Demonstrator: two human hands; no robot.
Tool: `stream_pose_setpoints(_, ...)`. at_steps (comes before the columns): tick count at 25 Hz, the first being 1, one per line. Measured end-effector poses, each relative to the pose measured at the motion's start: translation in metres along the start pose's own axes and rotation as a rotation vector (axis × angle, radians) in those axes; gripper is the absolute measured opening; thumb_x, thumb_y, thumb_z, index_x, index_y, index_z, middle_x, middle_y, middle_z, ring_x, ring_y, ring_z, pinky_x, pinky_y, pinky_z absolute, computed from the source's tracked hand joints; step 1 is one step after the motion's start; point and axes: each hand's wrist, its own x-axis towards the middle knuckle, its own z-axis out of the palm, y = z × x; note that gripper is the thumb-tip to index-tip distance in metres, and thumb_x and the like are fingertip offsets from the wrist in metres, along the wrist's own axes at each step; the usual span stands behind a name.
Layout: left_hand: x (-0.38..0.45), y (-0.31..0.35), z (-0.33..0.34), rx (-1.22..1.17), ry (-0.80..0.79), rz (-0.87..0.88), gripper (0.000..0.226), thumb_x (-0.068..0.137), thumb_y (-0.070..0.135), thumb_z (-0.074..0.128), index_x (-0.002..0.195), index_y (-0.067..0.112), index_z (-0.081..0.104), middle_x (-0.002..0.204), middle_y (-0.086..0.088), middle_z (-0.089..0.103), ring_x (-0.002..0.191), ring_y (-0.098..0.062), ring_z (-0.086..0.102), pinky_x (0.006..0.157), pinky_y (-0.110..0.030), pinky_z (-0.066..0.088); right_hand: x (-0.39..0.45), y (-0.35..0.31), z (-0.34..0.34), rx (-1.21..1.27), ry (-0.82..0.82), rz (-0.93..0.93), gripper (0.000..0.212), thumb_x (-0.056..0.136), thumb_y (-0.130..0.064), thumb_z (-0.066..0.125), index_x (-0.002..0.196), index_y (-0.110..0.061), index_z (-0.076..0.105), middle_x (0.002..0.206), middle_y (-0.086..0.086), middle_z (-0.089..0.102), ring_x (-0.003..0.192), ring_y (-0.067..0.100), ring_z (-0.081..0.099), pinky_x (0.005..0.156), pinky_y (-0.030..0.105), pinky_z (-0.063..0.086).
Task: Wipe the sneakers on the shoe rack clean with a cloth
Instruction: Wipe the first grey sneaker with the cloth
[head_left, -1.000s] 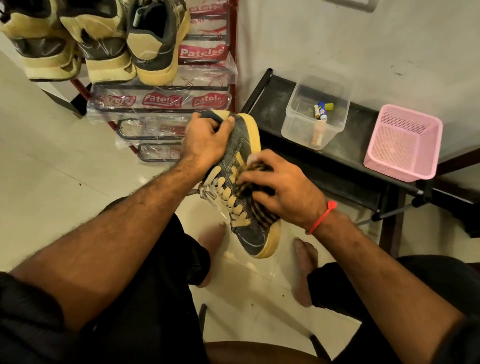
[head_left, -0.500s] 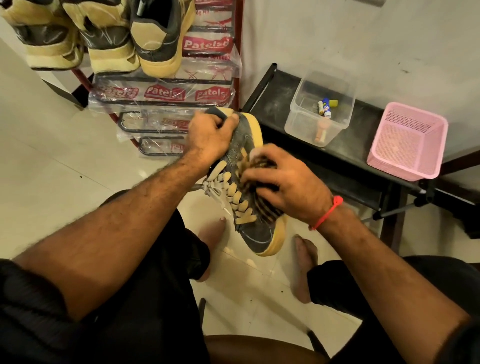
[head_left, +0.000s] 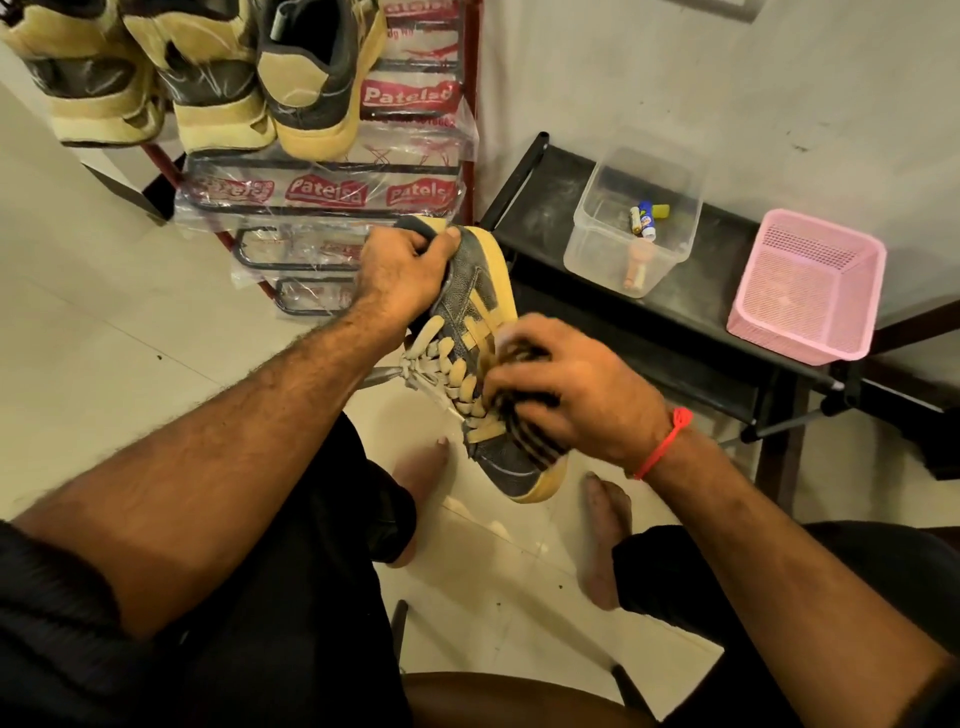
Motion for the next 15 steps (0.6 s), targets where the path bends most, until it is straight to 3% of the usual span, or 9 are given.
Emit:
stream_pose_setpoints(3,-0.014,0.006,0.020,0.121,-0.112,0.098,0.045,0.096,0.044,0.064,0.079,0.005,0.075,0.077,-0.017,0.073,0.063,-0.024,0.061,0.059,-0.040,0.051,0.029,0.003,-0.004,0.115,0.448,0.312,0.032,0.081,-0.005,0.062,0.111,-0.012,0.074,0.119,0.015,0.054,0.115,0.020,0.053,0.104,0.028,0.045)
stream_pose_setpoints(4,-0.016,0.008,0.023,0.132,-0.115,0.107,0.044,0.097,0.041,0.063,0.079,0.002,0.074,0.075,-0.018,0.071,0.061,-0.023,0.058,0.058,-0.040,0.048,0.032,0.006,-0.005,0.155,0.518,0.391,0.035,0.083,-0.005,0.063,0.116,-0.012,0.071,0.120,0.013,0.051,0.116,0.016,0.050,0.106,0.026,0.044)
stream_pose_setpoints(6,-0.011,0.008,0.020,0.054,-0.097,0.052,0.045,0.097,0.043,0.064,0.078,0.003,0.073,0.073,-0.013,0.071,0.063,-0.028,0.064,0.060,-0.039,0.053,0.028,0.008,-0.005,0.198,0.357,0.429,0.043,0.090,-0.019,0.068,0.133,-0.016,0.061,0.128,0.011,0.042,0.121,0.011,0.043,0.112,0.027,0.040)
stream_pose_setpoints(8,-0.003,0.004,0.009,-0.050,-0.064,-0.029,0.044,0.093,0.048,0.065,0.080,0.007,0.075,0.080,-0.013,0.076,0.076,-0.034,0.074,0.071,-0.049,0.062,0.012,0.008,-0.004,0.160,0.058,0.365,0.063,0.090,-0.031,0.072,0.146,-0.018,0.046,0.139,0.009,0.032,0.130,0.014,0.036,0.117,0.032,0.036)
stream_pose_setpoints(9,0.000,0.003,0.004,-0.070,-0.053,-0.052,0.043,0.092,0.049,0.066,0.080,0.008,0.075,0.081,-0.013,0.077,0.079,-0.035,0.075,0.074,-0.053,0.061,0.006,0.006,-0.003,0.136,-0.011,0.306,0.065,0.090,-0.029,0.071,0.148,-0.017,0.044,0.142,0.009,0.031,0.132,0.015,0.036,0.117,0.033,0.037)
stream_pose_setpoints(15,-0.004,0.002,0.001,-0.034,-0.078,-0.061,0.042,0.093,0.049,0.066,0.075,0.012,0.075,0.079,-0.010,0.077,0.079,-0.031,0.075,0.076,-0.050,0.062,0.002,-0.009,-0.002,0.059,0.016,-0.079,0.035,0.090,-0.019,0.065,0.124,-0.012,0.068,0.131,0.015,0.051,0.113,0.027,0.059,0.093,0.042,0.055)
